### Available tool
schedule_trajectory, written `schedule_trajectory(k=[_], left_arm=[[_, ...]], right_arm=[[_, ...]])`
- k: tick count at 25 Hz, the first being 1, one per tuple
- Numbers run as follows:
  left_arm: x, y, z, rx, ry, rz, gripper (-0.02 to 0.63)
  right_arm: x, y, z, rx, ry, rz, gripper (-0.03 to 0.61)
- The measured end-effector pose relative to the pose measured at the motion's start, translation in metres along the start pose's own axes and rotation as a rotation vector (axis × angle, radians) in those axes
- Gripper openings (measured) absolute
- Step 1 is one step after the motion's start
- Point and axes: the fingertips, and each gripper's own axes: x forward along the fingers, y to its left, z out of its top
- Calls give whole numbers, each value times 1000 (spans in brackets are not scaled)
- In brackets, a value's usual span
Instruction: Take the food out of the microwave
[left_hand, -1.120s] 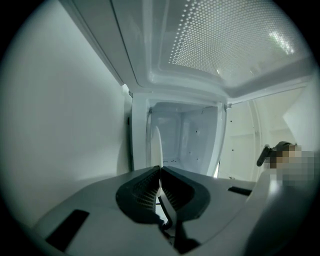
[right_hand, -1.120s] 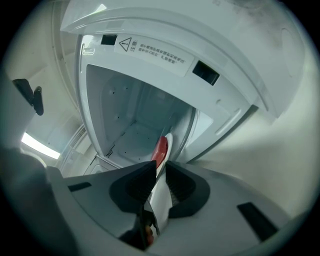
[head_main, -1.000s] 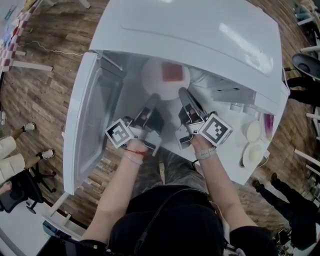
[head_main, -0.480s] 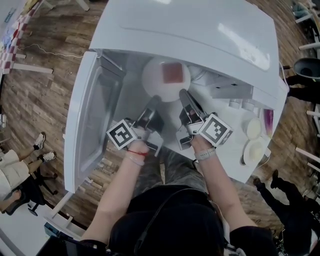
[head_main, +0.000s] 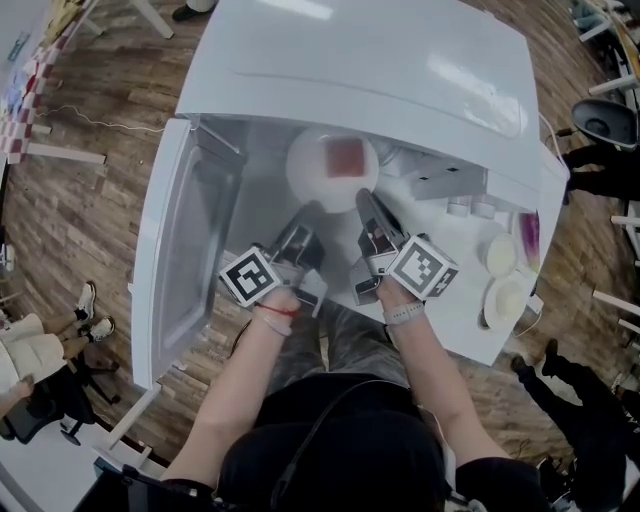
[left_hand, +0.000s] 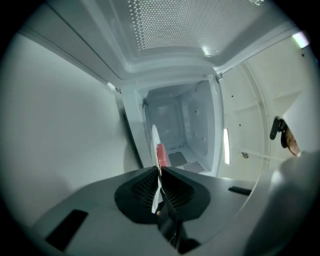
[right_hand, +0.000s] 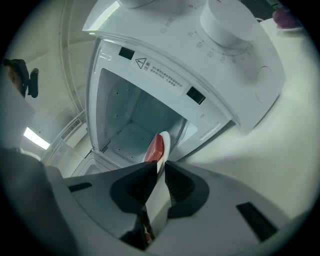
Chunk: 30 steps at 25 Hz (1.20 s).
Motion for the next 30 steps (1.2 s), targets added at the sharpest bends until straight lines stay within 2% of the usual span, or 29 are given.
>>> schedule_trajectory(k=[3,7,10,15,30], left_arm=[[0,2,-5,11,16,7,21],[-1,1,-6,75,46,-2,21],[-1,0,-7,90,59,-10,21],[-4,0,-11,55,68,-7,21],[-19,-4,-23,57,112,-31,21]], right_arm=[[-4,-4,-1,-15,-4,-5,63],[-9,-7,-3,-18,-12,-14,63],[-11,-7,-3,-20,-28,-17,64],[-17,-7,-4,-18,-44,-24,63],[-37,0,-17,8,-81,-35,63]])
